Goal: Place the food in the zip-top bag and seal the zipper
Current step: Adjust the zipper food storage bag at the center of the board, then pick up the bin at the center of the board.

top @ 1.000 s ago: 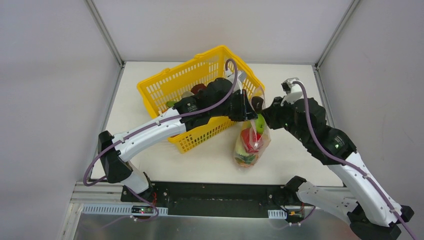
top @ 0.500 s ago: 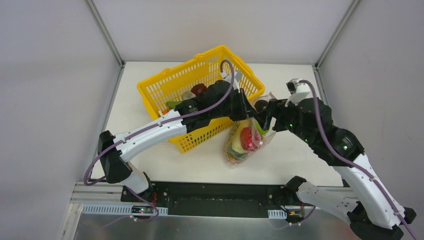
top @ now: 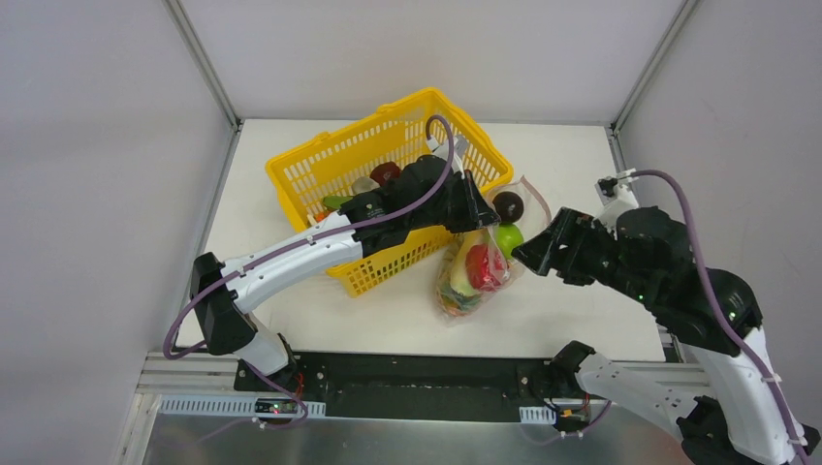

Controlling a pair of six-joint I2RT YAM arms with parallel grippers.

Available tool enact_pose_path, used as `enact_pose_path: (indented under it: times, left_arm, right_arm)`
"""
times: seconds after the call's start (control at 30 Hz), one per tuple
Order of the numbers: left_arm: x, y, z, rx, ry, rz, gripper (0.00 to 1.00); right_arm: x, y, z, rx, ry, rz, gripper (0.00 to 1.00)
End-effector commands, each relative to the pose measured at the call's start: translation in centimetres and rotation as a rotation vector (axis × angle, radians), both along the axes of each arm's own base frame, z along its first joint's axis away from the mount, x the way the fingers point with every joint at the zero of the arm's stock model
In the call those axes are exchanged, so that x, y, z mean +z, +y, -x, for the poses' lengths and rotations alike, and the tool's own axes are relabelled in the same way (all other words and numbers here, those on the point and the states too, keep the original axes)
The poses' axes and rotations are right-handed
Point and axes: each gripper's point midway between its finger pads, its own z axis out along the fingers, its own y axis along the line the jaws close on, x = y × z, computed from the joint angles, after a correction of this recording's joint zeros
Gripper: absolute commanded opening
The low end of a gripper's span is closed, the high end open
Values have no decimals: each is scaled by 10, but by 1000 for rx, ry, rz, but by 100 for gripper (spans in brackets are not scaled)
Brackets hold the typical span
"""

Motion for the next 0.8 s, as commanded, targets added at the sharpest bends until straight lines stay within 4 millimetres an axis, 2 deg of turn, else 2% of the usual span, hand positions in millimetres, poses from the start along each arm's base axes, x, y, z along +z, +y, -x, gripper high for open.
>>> enact_pose_path:
  times: [0.0,0.2,0.27,0.37,0.47,0.53,0.63,0.77]
  left_arm:
    - [26,-4,-9,32,-44,60,0]
    - [25,-4,-10,36,-41,59,0]
    - [23,-3,-12,39,-38,55,0]
    - [22,-3,-13,41,-36,51,0]
    - [20,-4,-13,42,-31,49,0]
    - [20,-4,-15,45,-30,47,0]
    - [21,-3,-16,48,-30,47,0]
    - [22,-1,-18,51,-32,44,0]
  right_arm:
    - [-34,10,7,-34,201,0,78]
    - [-63,19,-16,-117,218,-9,75]
    - [-67,26,-19,-103,224,-19,74]
    - [-67,24,-24,-120,185,-13,73]
    - [-65,32,-26,-81,142,-35,70]
    - [-71,34,-29,-73,140,-12,68]
    - [-82,36,-34,-77,137,50,61]
    - [-83,18,-41,-167,63,111,46]
